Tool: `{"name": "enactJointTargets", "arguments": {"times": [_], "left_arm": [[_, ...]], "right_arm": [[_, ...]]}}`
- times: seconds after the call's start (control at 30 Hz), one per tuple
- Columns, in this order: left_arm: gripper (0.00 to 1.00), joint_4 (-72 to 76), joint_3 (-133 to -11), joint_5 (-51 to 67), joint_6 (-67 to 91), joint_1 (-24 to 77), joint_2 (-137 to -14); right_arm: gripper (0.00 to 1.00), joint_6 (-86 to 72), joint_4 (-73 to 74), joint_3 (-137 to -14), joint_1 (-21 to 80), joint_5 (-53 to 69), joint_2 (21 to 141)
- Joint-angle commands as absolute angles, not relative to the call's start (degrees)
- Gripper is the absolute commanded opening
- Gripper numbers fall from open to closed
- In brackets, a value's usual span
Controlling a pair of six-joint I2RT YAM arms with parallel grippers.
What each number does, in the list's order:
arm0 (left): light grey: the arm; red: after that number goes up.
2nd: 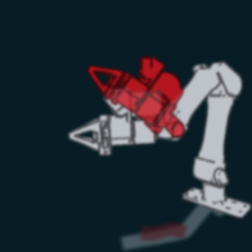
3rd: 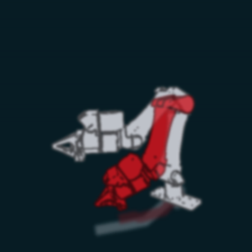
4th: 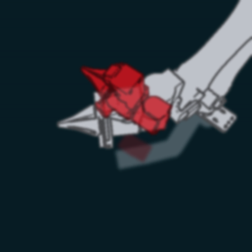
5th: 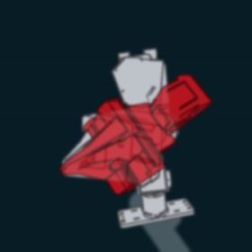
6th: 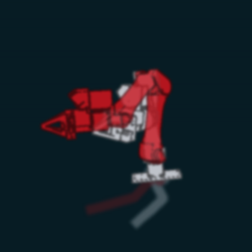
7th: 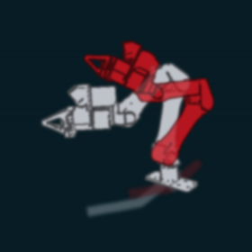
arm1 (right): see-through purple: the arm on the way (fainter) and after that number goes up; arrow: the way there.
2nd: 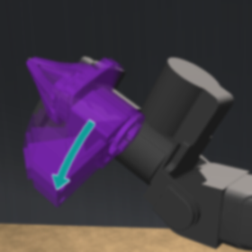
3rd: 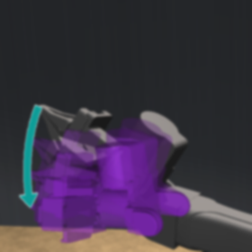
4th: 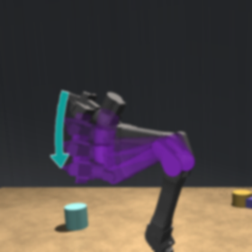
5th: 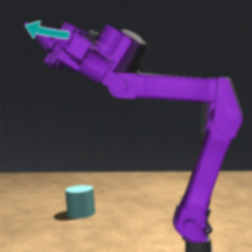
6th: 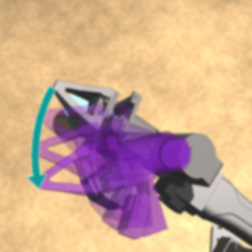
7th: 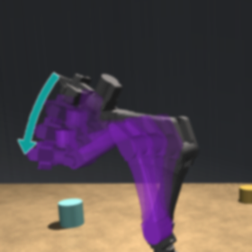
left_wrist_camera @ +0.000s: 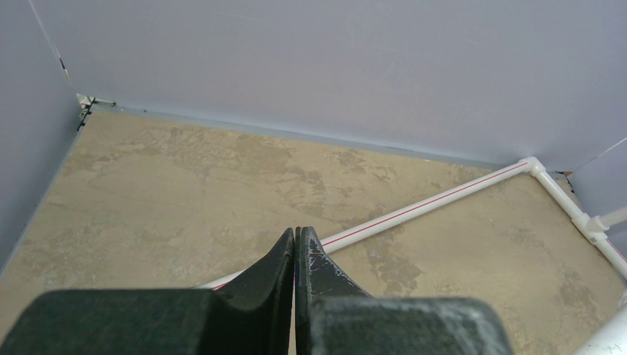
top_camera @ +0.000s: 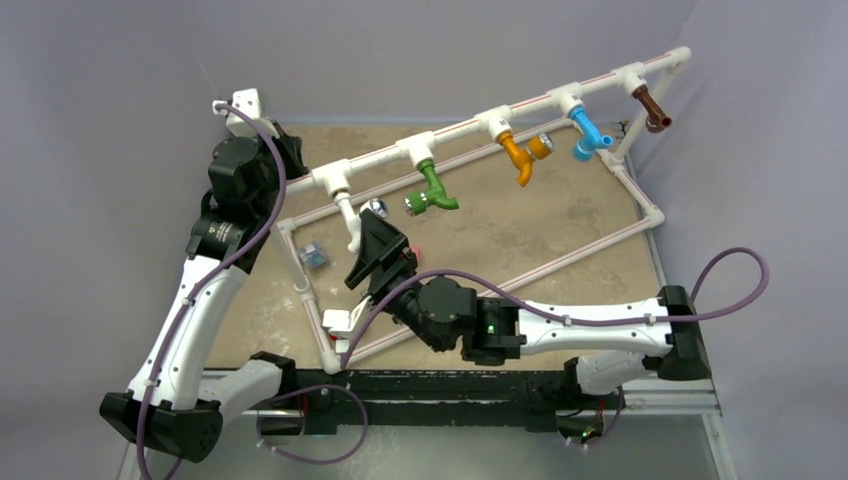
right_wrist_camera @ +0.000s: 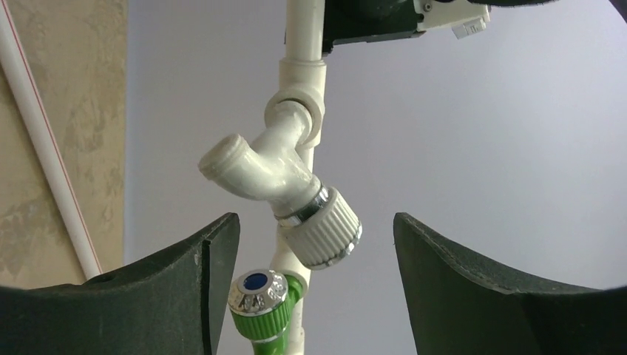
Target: Install the water faucets
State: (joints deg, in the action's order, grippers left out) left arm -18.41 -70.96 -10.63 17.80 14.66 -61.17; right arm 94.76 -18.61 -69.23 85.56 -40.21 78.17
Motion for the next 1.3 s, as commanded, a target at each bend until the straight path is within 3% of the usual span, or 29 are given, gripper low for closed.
{"name": "enactJointTargets", "arguments": {"times": [0.0, 0.13, 0.23, 0.77, 0.87, 1.1, 1.27], "left_arm": [[0.0, -33.9, -67.7, -6.7, 13.7, 16.9, -63.3], [0.0, -33.9, -67.7, -6.7, 13.7, 16.9, -63.3], [0.0, -33.9, -67.5, -6.7, 13.7, 16.9, -63.1], [0.0, -34.2, -67.3, -6.5, 13.8, 16.9, -62.5], [0.0, -34.2, -67.6, -6.6, 13.8, 16.9, -62.6], [0.0, -34.2, -67.5, -6.7, 13.8, 16.9, -62.7], [0.0, -34.2, -67.5, -6.7, 13.8, 16.9, -62.8]], "right_arm": [[0.77, 101.4, -25.5, -69.9, 85.9, -42.3, 80.3], [0.76, 101.9, -26.6, -70.9, 85.9, -42.2, 82.1], [0.7, 101.9, -28.6, -71.5, 85.9, -41.8, 83.6], [0.11, 85.6, -33.0, -74.8, 84.0, -47.1, 86.8], [0.0, 74.9, -32.8, -77.2, 84.0, -47.1, 87.7], [0.0, 35.8, -30.6, -82.1, 83.8, -45.3, 87.7], [0.0, 6.6, -36.9, -76.8, 80.8, -42.8, 82.4]]}}
